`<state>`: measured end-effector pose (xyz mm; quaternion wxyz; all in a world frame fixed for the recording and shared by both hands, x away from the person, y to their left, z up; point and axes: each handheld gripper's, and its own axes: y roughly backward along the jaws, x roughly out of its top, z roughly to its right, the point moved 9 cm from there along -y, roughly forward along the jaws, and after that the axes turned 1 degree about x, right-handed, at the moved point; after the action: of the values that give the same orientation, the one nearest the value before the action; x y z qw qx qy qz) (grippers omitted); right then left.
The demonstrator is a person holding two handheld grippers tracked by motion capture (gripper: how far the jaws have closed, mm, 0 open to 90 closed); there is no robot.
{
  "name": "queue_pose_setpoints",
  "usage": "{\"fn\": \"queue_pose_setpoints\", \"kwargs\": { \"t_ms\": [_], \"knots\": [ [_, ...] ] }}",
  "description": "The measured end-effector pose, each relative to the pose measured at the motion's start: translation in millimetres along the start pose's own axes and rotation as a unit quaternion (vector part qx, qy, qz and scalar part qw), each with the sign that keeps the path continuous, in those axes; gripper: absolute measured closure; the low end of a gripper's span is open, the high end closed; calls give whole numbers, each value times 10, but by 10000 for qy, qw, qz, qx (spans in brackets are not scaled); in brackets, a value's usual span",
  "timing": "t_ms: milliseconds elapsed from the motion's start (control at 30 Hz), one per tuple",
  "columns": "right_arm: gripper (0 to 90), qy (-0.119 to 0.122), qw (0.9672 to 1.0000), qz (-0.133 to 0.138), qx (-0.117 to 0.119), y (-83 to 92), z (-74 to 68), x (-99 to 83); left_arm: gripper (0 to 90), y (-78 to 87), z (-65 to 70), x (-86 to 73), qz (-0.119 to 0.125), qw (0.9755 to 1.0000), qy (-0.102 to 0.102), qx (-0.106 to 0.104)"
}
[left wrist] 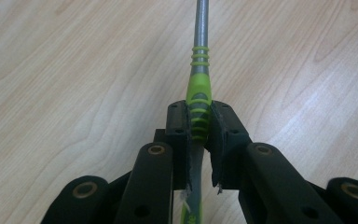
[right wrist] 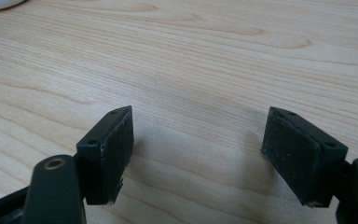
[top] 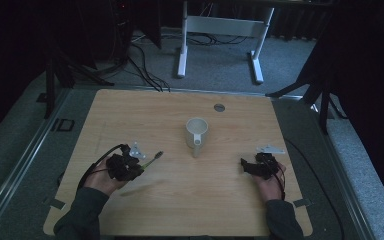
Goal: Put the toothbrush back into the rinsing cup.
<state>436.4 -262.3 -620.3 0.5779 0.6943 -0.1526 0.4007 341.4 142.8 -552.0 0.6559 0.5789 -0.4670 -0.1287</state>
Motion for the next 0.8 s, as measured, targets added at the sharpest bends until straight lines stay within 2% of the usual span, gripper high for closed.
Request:
{"fn": "queue_pose_setpoints", "kwargs": {
  "t_ms": [233, 800],
  "knots": [
    [245, -1, 10000, 0, 1, 0, 0, 0, 792, 39, -19, 69, 169, 9998, 42, 115],
    [245, -1, 10000, 0, 1, 0, 0, 0, 791, 69, -46, 225, 499, 9984, 194, 185]
  ]
}}
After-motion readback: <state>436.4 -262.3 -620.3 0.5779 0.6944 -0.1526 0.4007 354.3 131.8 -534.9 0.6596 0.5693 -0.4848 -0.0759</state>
